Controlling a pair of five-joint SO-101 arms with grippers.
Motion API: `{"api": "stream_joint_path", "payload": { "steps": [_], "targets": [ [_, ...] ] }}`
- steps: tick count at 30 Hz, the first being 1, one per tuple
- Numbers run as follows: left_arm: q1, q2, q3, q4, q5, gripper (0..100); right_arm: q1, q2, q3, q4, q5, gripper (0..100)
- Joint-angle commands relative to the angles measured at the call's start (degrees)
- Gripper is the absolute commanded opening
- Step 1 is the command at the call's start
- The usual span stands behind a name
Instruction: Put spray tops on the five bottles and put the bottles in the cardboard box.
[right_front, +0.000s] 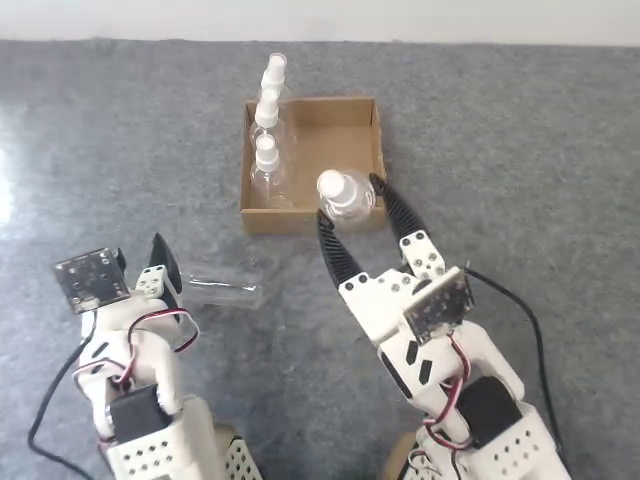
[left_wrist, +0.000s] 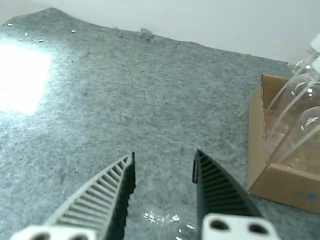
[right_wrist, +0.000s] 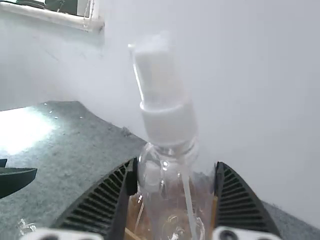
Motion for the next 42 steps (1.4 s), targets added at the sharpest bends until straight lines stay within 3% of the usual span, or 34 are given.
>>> {"api": "stream_joint_path", "payload": {
  "steps": [1,13,26,32,42],
  "targets": [
    [-0.18,-0.70,-0.22,-1.76,-0.44,18,0.66,-0.75,-5.54,-1.10,0.00,16.5],
    [-0.18,-0.70,-0.22,-1.76,-0.44,18,0.66,0.57,-11.69,-1.71,0.18,16.5],
    [-0.18,-0.70,-0.13,-1.76,-0.53,18,1.01,22.37,-22.77,-2.07,3.08,16.5],
    [-0.26,-0.70,0.22,-1.93,-0.53,18,6.81,30.99,-22.33,-9.63,2.55,16.5],
    [-0.26,-0.70,0.40,-2.11,-0.53,18,12.88,47.96,-22.59,-21.49,-7.47,16.5]
  ]
}}
